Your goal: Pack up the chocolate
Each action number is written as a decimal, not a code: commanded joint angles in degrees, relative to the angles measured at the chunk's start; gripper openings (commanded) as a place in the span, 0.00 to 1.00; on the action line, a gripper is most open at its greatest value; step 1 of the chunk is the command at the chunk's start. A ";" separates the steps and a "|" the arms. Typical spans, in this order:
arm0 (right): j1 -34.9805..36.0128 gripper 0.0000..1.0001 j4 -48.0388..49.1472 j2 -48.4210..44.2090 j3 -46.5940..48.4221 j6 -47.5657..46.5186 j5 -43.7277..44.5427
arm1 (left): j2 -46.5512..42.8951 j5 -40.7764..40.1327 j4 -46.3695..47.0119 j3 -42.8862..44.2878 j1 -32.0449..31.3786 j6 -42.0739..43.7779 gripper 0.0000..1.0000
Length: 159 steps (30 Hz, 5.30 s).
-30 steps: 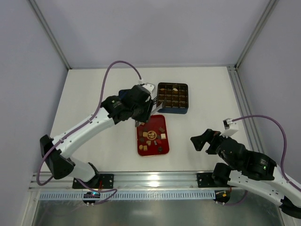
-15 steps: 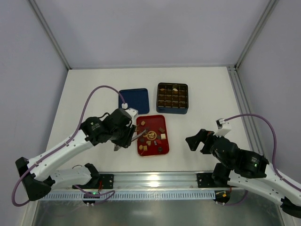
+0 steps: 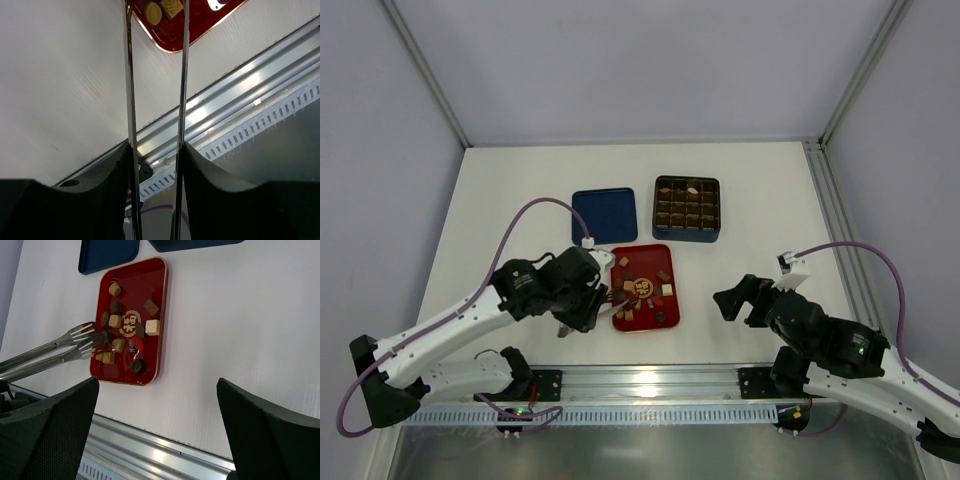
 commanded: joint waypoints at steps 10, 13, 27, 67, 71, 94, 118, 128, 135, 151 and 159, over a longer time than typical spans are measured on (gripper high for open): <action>0.31 1.00 2.29 0.38 -0.18 0.16 1.01 | 0.85 0.16 -1.47 0.85 -3.40 -1.95 0.42; 0.31 1.00 2.20 0.38 -0.18 0.16 1.01 | 1.29 0.16 -2.00 1.29 -4.10 -2.04 0.42; 0.31 1.00 1.77 0.03 0.00 0.43 1.01 | 2.78 -0.63 -2.35 2.52 -6.13 -2.22 0.40; 0.31 1.00 -1.75 -5.07 -0.79 2.27 1.80 | 9.02 -0.28 -2.62 7.27 -8.32 -1.08 0.39; 0.31 1.00 -1.93 -5.16 -0.79 2.36 1.80 | 9.20 -0.20 -2.61 7.44 -8.50 -1.16 0.38; 0.31 1.00 -1.84 -5.24 -0.88 2.36 1.89 | 11.31 -1.34 -4.20 8.32 -9.73 0.07 0.39; 0.31 1.00 -2.37 -5.34 -0.62 2.36 2.15 | 13.68 -3.18 -3.41 9.64 -10.78 0.42 0.31; 0.31 1.00 -2.81 -5.42 -0.18 2.27 2.41 | 16.32 -6.78 -0.86 11.84 -10.70 0.42 0.32; 0.31 1.00 -3.16 -5.68 -0.26 2.45 2.41 | 18.34 -8.90 1.69 13.77 -10.70 0.59 0.34; 0.31 1.00 -3.60 -6.65 -0.70 2.80 2.50 | 17.11 -8.02 -1.03 14.39 -10.61 0.68 0.40; 0.31 1.00 -3.42 -6.56 -0.79 2.80 2.41 | 15.62 -6.53 -1.47 12.55 -10.78 0.33 0.39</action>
